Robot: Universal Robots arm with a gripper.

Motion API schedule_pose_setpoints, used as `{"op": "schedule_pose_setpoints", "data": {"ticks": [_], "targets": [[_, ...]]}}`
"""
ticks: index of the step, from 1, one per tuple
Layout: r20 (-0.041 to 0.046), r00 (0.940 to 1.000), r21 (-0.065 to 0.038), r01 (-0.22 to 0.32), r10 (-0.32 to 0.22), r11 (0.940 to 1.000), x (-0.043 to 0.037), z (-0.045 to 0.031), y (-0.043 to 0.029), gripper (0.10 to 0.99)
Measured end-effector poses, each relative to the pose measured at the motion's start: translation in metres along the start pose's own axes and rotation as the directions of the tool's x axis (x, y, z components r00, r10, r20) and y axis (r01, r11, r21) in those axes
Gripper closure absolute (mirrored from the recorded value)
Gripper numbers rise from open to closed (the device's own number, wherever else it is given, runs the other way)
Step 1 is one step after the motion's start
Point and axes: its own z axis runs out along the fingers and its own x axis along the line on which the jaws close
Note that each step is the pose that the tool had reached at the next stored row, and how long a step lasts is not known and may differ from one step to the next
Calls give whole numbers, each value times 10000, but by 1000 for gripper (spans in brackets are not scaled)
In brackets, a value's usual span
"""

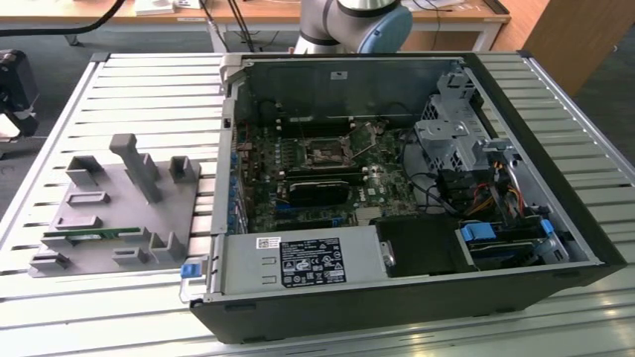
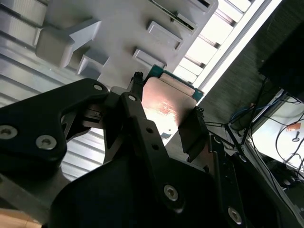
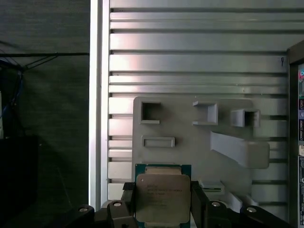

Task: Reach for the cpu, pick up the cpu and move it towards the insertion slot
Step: 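Pick up the cpu and move it towards the insertion slot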

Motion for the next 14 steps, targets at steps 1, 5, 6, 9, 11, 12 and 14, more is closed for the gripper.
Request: {"op": "schedule_pose_setpoints", "data": {"ticks": [1, 5, 6, 9, 11, 12, 14], "targets": [[0, 10000, 0, 0, 0, 10000, 1, -23, 1, 541], [1, 10000, -1, 0, 0, 10000, 2, -119, 4, 541], [0, 10000, 0, 0, 0, 10000, 2, -146, 5, 541], [1, 10000, 0, 0, 0, 10000, 3, -215, 6, 541], [0, 10000, 0, -1, 1, 10000, 4, -253, 7, 541], [-1, 10000, 0, -2, 2, 10000, 1, -263, 8, 541], [1, 10000, -1, -1, 1, 10000, -26, -271, 9, 541]]}}
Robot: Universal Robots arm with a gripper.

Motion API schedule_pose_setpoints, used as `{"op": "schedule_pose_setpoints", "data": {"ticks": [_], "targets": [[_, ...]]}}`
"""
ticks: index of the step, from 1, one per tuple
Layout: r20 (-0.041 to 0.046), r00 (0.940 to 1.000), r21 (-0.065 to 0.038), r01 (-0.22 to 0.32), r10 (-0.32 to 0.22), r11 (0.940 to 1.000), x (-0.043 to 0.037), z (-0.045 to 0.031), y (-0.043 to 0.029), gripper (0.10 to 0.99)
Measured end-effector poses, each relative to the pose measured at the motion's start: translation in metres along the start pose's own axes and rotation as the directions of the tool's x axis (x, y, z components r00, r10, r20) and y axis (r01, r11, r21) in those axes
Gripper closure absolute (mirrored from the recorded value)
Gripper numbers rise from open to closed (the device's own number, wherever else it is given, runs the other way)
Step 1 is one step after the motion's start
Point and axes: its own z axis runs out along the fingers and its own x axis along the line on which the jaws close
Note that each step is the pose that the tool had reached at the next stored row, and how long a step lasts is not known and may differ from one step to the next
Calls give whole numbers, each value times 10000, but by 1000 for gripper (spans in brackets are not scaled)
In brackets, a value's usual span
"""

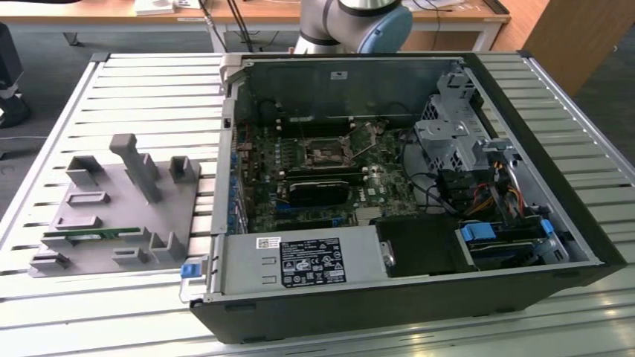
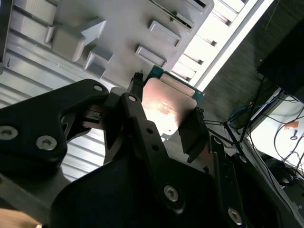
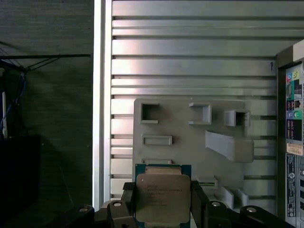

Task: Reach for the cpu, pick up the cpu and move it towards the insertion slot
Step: 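Pick up the cpu and move it towards the insertion slot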

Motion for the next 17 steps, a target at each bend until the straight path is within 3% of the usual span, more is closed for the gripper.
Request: {"op": "schedule_pose_setpoints", "data": {"ticks": [11, 17], "targets": [[0, 10000, 0, -8, 8, 10000, -190, -17, 7, 541], [1, 10000, 0, -33, 33, 10000, -343, -19, 9, 541]]}}
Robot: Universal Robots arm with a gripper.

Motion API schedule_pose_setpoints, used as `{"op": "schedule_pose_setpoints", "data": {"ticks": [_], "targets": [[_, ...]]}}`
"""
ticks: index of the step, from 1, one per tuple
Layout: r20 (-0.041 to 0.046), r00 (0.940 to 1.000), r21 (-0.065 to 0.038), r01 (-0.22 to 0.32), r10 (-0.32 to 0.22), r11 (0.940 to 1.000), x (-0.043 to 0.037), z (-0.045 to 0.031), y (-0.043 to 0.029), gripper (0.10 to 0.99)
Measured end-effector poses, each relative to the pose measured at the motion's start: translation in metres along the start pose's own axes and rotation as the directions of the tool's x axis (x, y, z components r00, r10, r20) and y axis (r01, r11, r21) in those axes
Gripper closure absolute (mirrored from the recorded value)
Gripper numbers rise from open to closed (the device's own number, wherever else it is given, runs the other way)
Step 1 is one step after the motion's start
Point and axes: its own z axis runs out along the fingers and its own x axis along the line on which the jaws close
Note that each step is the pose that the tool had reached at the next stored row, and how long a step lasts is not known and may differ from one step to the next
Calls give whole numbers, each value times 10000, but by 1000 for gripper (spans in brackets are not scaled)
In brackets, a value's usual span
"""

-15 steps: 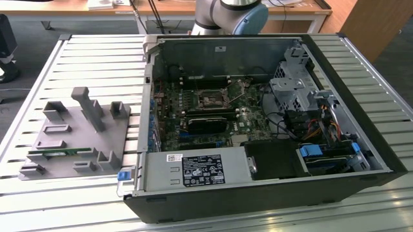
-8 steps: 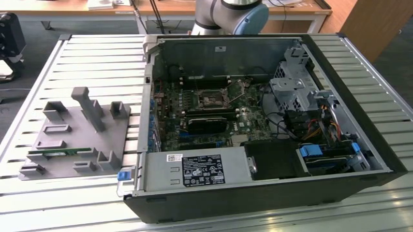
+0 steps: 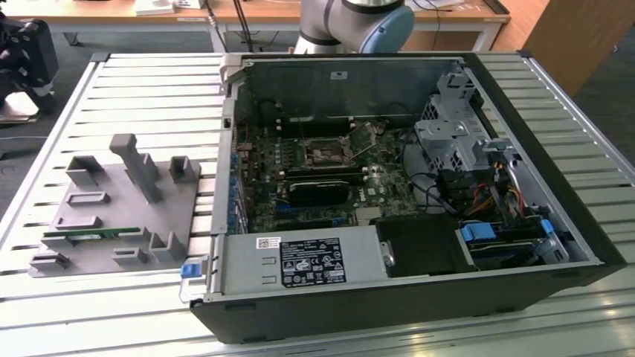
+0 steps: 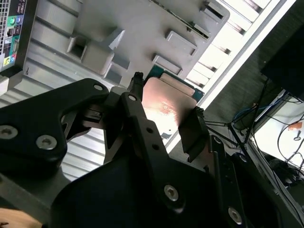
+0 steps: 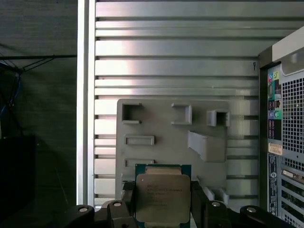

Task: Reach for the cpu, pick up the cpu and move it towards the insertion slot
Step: 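Pick up the cpu and move it towards the insertion slot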

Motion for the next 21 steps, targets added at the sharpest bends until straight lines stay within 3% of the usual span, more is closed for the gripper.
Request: {"op": "schedule_pose_setpoints", "data": {"ticks": [21], "targets": [[0, 10000, 1, -3, 3, 10000, -770, -10, 42, 541]]}}
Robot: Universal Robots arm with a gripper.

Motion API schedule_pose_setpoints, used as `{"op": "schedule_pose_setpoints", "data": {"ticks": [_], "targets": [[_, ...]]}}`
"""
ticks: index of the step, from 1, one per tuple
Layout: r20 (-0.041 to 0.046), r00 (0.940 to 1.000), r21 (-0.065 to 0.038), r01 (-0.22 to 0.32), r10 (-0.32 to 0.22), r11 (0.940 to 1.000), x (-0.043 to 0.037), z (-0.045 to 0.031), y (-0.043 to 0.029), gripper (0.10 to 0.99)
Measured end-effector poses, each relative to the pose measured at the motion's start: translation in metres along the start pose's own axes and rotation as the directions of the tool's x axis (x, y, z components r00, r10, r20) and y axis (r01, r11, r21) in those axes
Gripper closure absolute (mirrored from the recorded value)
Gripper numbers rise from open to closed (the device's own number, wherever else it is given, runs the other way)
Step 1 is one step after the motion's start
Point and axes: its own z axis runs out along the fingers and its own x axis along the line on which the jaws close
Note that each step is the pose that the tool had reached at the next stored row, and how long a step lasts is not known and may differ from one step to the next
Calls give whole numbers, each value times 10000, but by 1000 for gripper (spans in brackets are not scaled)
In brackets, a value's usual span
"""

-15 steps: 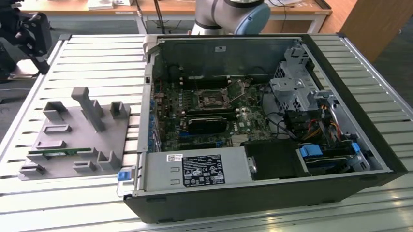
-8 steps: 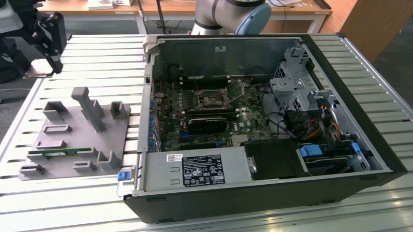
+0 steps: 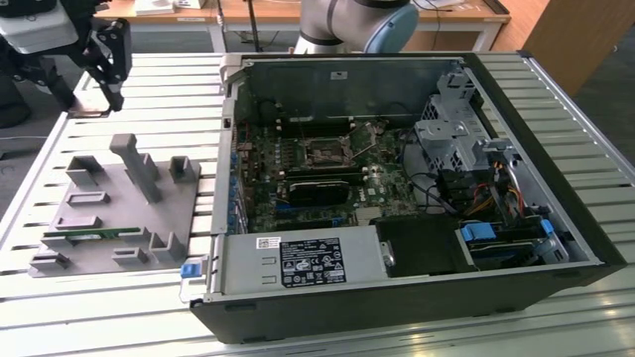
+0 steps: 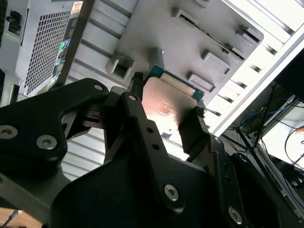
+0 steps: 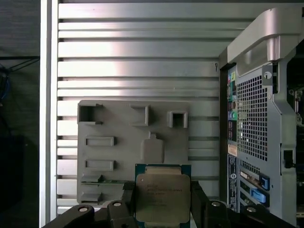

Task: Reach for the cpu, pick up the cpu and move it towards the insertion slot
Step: 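Pick up the cpu and move it towards the insertion slot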

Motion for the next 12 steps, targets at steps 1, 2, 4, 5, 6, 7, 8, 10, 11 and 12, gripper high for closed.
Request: {"op": "schedule_pose_setpoints", "data": {"ticks": [1, 2, 4, 5, 6, 7, 8, 10, 11, 12], "targets": [[0, 10000, 0, 1, -1, 10000, -31, 0, 6, 541], [2, 10000, -2, 0, 0, 10000, -60, 0, 12, 541], [4, 10000, -9, -1, 1, 10000, -115, -1, 28, 541], [5, 10000, -13, -1, 1, 10000, -143, -1, 36, 541], [5, 10000, -15, -1, 1, 10000, -175, -1, 45, 541], [6, 10000, -16, 0, 0, 10000, -206, -1, 54, 541], [6, 10000, -16, -1, 1, 10000, -238, -1, 63, 541], [5, 10000, -15, 0, 0, 10000, -302, -1, 84, 541], [5, 10000, -14, 1, -1, 10000, -334, -1, 94, 541], [6, 10000, -16, 0, 0, 10000, -365, -1, 106, 541]]}}
